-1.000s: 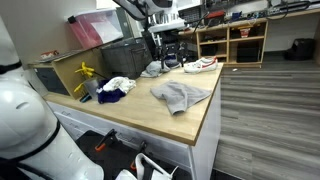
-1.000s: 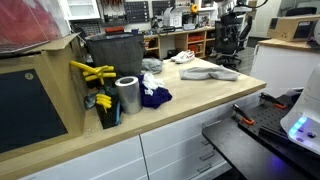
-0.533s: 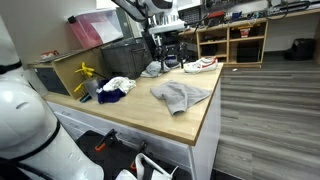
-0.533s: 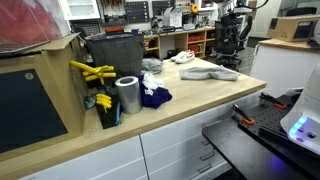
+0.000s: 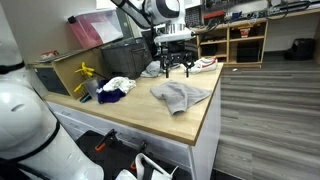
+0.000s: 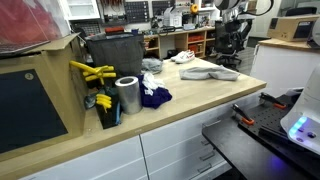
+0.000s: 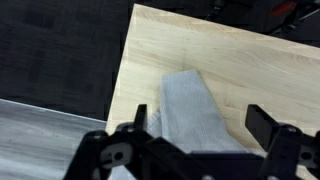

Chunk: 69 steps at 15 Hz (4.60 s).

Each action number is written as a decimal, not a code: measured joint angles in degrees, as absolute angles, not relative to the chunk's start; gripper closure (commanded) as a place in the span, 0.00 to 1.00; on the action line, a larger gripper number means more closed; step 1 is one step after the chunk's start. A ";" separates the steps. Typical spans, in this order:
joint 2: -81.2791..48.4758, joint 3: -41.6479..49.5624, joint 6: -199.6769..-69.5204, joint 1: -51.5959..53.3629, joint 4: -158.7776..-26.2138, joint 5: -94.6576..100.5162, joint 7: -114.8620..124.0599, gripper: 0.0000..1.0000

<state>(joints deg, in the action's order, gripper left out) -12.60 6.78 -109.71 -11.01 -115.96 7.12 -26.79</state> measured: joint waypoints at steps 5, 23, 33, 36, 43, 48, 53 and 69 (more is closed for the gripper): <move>-16.05 6.75 -110.54 -12.61 -114.08 4.02 -31.73 0.00; -45.13 -0.04 -104.97 -13.21 -82.56 2.91 -38.13 0.26; -53.18 -0.97 -93.35 -14.86 -71.89 1.03 -39.20 0.99; -53.86 -1.03 -92.22 -15.11 -70.38 0.82 -39.23 1.00; -51.41 -1.49 -92.22 -14.22 -70.25 1.20 -42.01 0.99; -46.86 -2.47 -92.76 -11.73 -76.17 2.74 -44.12 0.99; -40.69 -2.57 -97.99 -8.10 -86.43 6.31 -44.12 0.99; -15.52 -4.52 -106.46 -4.75 -125.23 7.43 -48.43 0.77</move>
